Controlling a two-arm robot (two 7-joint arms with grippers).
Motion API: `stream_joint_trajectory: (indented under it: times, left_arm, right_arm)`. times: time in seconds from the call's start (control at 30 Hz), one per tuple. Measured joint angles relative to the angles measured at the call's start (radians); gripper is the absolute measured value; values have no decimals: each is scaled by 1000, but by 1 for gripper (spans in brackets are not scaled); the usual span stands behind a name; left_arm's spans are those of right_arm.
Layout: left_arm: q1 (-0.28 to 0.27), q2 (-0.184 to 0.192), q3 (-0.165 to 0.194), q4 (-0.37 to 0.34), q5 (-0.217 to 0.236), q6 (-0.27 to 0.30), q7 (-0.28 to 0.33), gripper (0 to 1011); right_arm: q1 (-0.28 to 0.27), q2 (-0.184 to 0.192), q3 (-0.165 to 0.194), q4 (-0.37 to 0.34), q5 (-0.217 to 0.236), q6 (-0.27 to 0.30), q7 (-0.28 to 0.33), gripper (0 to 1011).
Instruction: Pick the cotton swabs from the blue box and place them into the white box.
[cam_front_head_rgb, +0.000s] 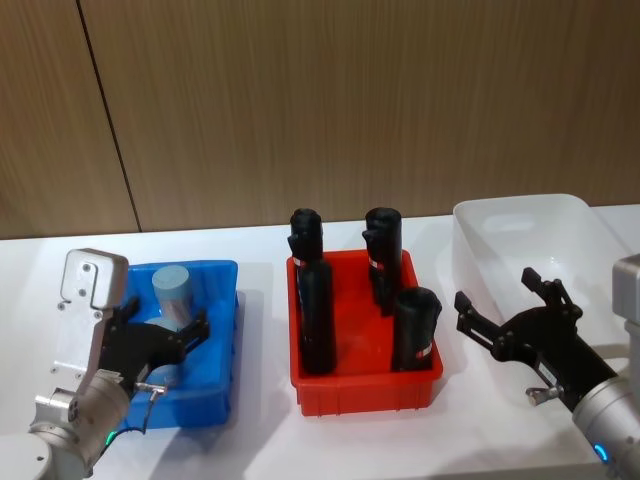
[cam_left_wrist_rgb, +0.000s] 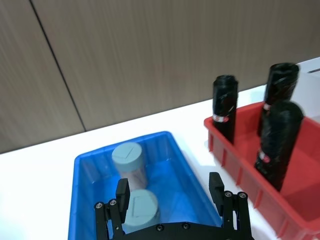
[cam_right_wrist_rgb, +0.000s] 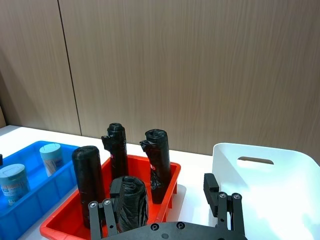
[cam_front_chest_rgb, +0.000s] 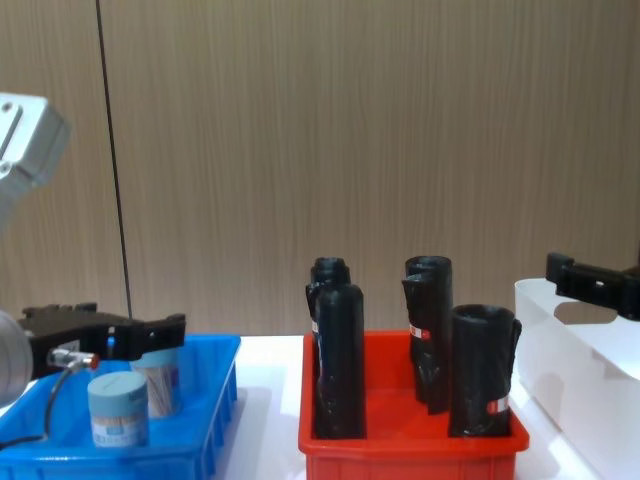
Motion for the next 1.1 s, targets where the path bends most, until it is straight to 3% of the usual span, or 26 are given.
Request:
stream_joint_trajectory:
  times: [0.63,1.1]
  left_arm:
    - [-40,-21,-20,106,-10,68,31,1004]
    - [-113,-62,-26,246,-11,51,-31,1004]
  right_arm:
    - [0,0,0,0,0,0,0,1002]
    - [0,0,0,0,0,0,0,1001]
